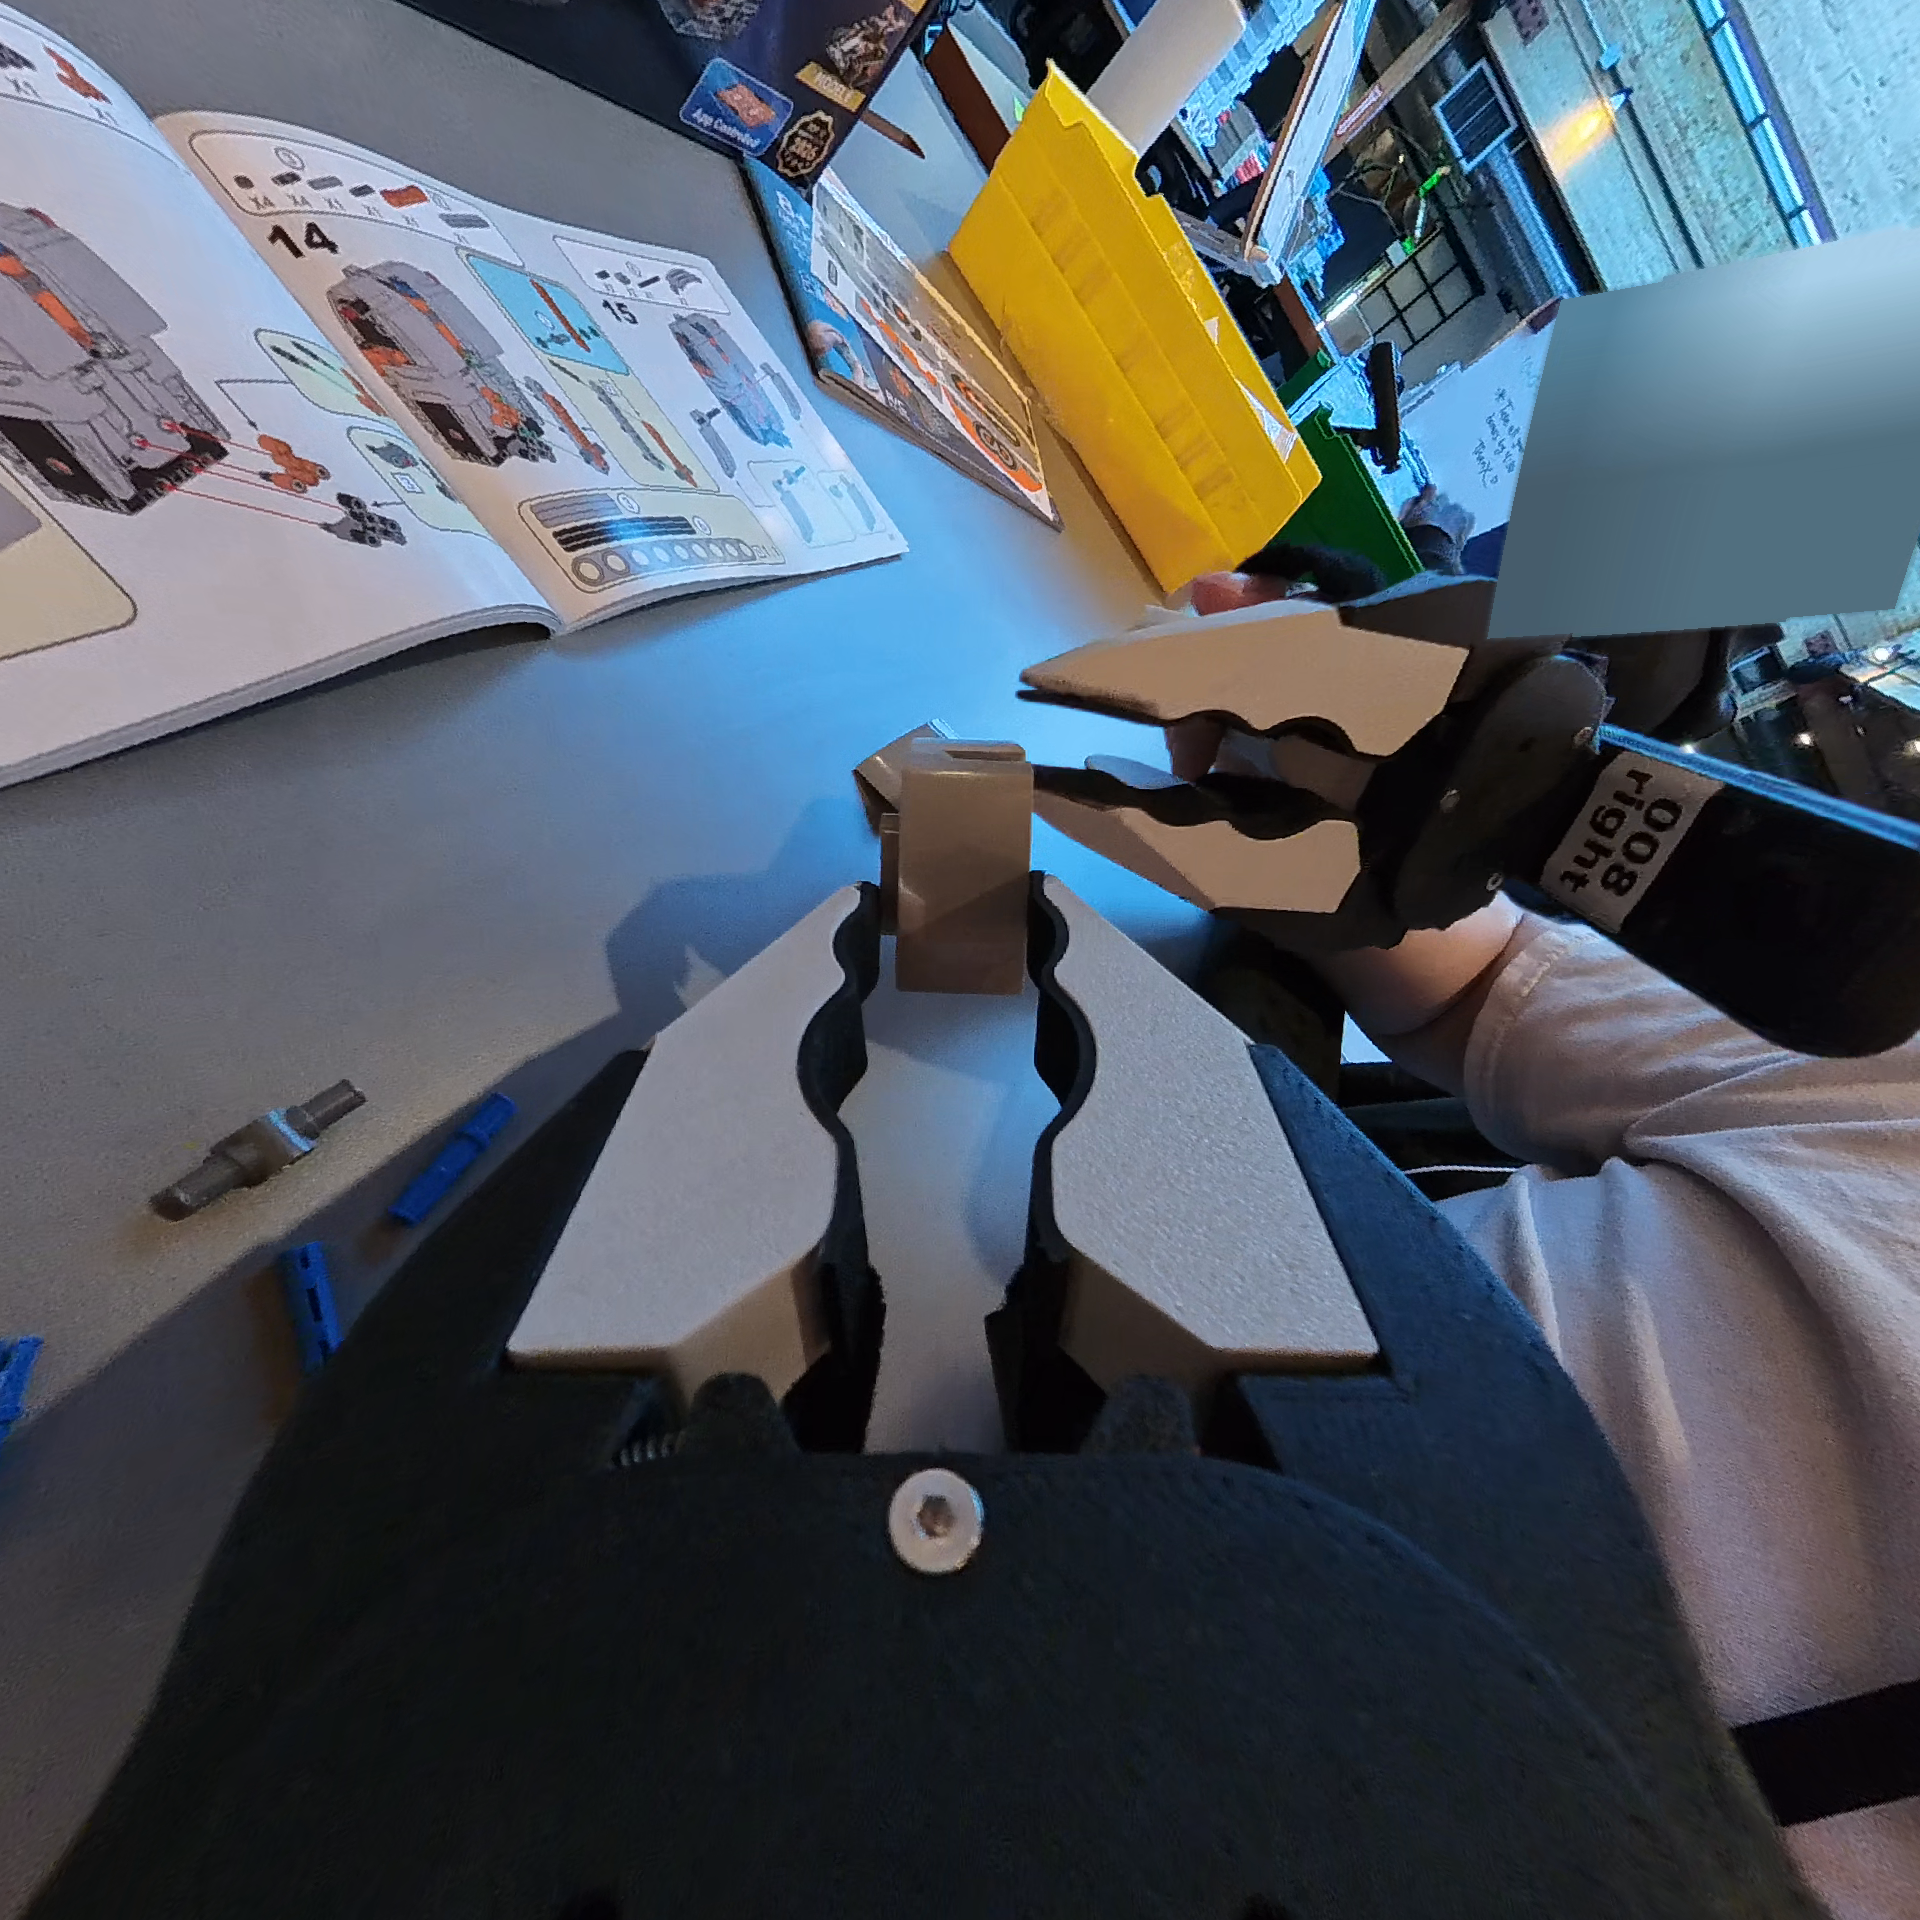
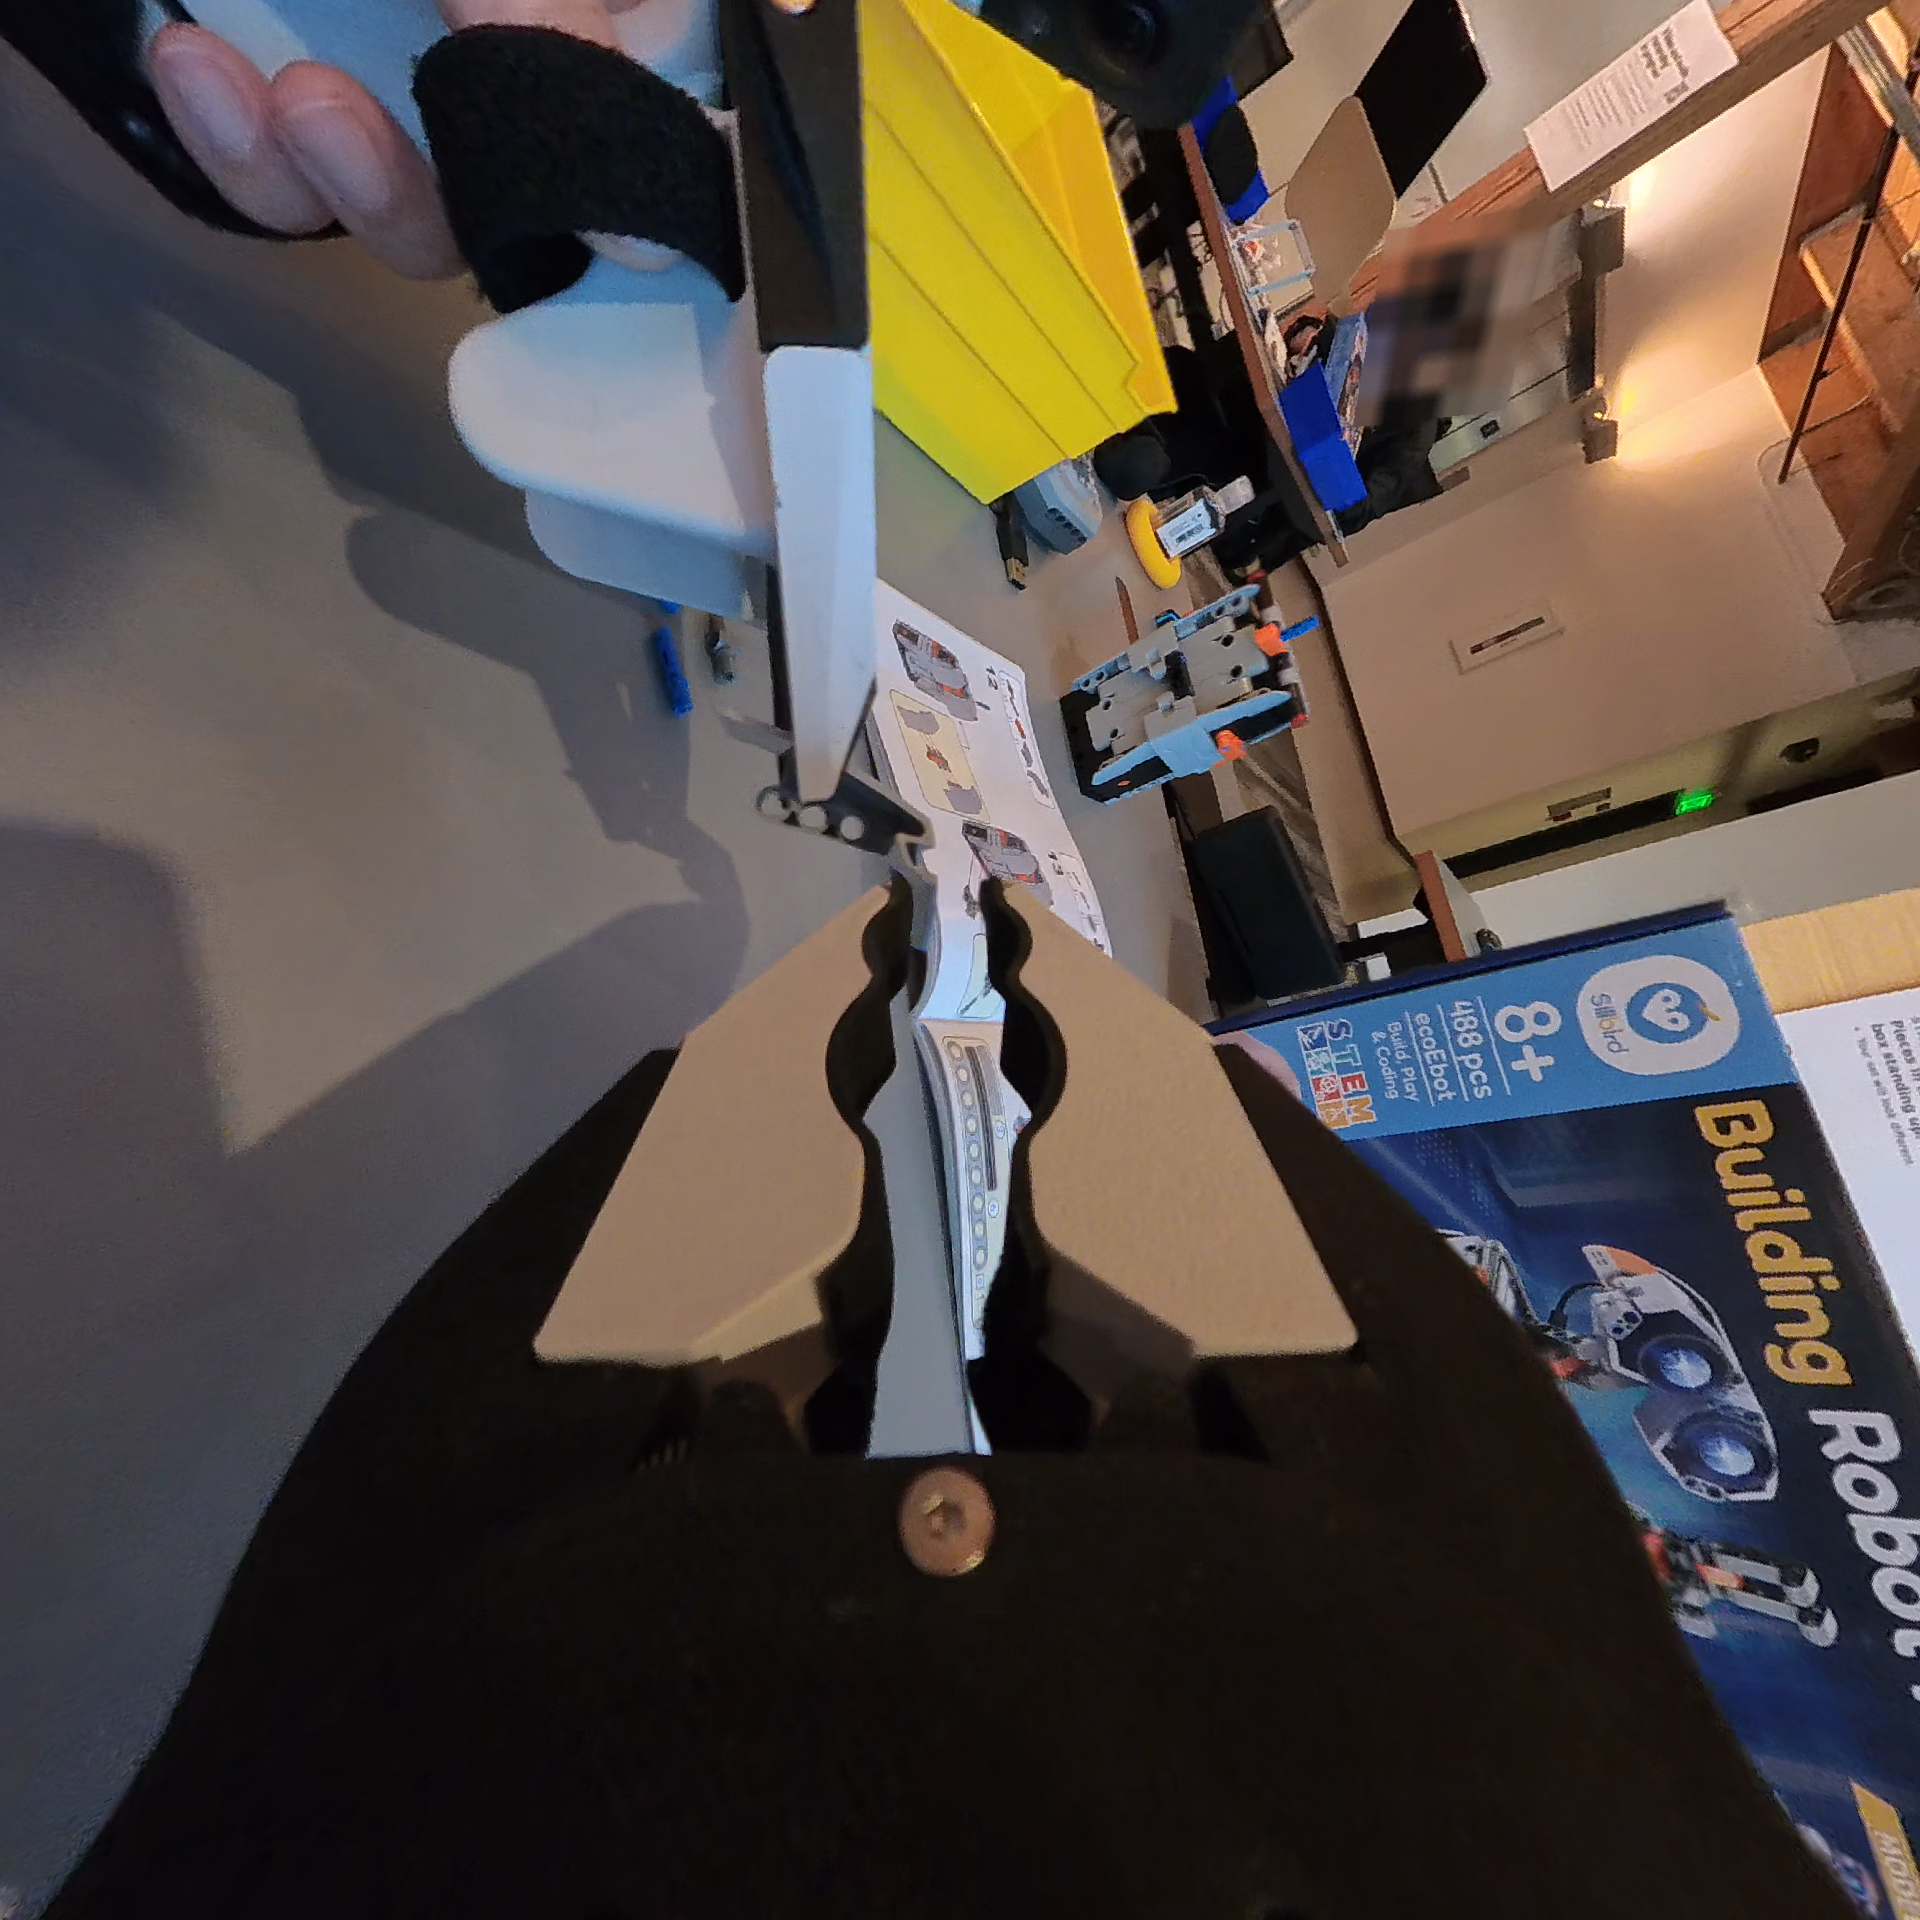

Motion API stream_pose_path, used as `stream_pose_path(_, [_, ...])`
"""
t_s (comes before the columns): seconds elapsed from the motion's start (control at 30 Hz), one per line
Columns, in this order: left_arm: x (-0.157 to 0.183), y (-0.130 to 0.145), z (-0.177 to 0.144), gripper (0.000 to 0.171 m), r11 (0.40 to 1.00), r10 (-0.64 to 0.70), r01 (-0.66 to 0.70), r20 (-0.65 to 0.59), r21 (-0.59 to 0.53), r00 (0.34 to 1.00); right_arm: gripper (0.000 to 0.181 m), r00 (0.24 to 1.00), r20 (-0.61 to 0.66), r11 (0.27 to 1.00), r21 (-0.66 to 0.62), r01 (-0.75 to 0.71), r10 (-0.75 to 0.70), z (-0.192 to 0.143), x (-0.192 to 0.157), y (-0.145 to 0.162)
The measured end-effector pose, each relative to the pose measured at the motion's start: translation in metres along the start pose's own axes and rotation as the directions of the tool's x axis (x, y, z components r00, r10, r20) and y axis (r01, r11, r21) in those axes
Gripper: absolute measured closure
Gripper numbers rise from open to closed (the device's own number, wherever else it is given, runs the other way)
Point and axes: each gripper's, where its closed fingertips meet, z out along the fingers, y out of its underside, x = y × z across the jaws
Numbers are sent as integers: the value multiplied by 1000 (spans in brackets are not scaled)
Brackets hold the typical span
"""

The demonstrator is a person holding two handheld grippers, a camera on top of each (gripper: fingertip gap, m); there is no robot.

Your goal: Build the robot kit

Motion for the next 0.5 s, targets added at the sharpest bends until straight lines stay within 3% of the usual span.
stream_pose_path(0.33, [1,3,3,145,1000,1,-1,-1,-16,1000,170,999,11,999,-12,52,-52,1,-7,-1])
stream_pose_path(0.5, [2,3,3,145,1000,-24,24,-11,-9,1000,166,984,-25,984,-27,176,-176,1,-9,-8])
